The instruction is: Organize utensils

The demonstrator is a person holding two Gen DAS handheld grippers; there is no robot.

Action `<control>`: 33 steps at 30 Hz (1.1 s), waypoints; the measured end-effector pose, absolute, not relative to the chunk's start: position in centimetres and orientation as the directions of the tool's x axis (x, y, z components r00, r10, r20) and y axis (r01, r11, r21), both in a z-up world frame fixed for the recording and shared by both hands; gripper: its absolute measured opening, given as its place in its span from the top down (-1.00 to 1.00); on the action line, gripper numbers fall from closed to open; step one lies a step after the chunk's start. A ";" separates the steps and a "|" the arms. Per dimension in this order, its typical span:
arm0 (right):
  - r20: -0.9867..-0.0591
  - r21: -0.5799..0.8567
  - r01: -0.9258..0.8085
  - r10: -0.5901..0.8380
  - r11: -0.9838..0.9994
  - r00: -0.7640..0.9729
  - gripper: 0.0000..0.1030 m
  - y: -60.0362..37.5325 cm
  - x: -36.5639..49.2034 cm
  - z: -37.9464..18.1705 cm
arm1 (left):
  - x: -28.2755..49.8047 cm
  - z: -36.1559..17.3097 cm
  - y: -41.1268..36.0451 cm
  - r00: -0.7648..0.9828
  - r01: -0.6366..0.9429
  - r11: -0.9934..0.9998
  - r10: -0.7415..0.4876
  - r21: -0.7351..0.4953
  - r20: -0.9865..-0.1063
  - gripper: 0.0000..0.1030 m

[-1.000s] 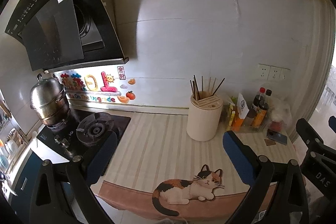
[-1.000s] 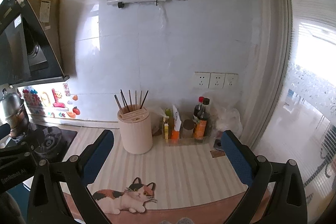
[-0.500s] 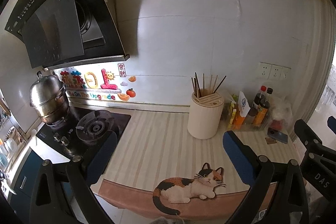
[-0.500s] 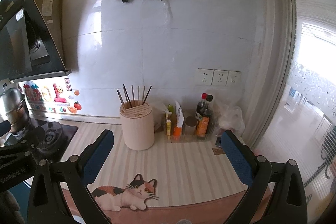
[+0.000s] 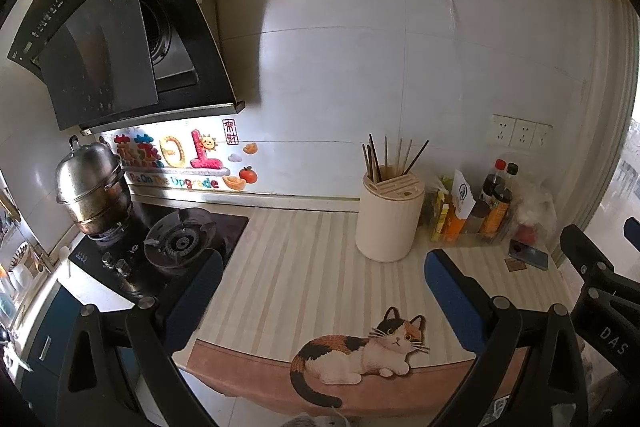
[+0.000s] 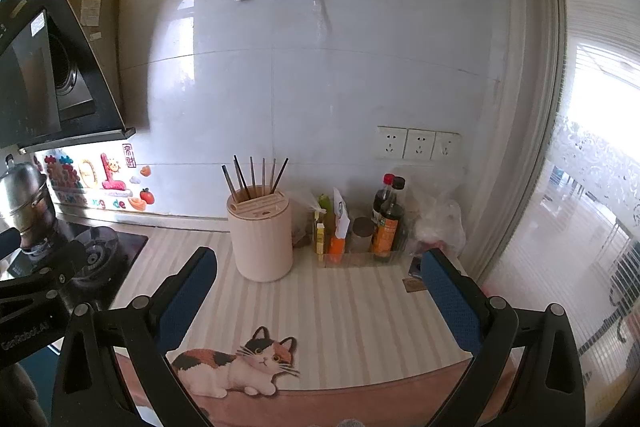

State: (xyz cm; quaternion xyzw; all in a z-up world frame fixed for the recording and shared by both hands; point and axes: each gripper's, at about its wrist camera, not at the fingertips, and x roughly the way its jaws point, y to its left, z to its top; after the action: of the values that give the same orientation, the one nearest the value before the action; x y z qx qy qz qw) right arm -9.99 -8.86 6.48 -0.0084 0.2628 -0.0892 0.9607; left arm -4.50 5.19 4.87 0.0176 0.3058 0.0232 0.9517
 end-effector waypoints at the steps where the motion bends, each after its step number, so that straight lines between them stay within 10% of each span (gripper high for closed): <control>1: -0.505 -0.064 0.167 -0.176 0.984 0.845 -1.00 -8.9 -10.0 6.4 | -4.5 4.8 5.2 0.811 -0.034 0.998 0.055 0.047 -0.582 -1.00; 33: -0.504 -0.063 0.159 -0.169 0.985 0.847 -1.00 -8.7 -10.2 6.7 | -4.9 4.6 5.9 0.813 -0.052 0.997 0.070 0.048 -0.578 -1.00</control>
State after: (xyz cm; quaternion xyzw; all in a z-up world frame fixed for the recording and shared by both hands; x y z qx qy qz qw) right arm -10.20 -8.68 6.65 -0.0094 0.2632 -0.0854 0.9609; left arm -4.92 5.94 4.56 0.0152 0.3040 0.0320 0.9520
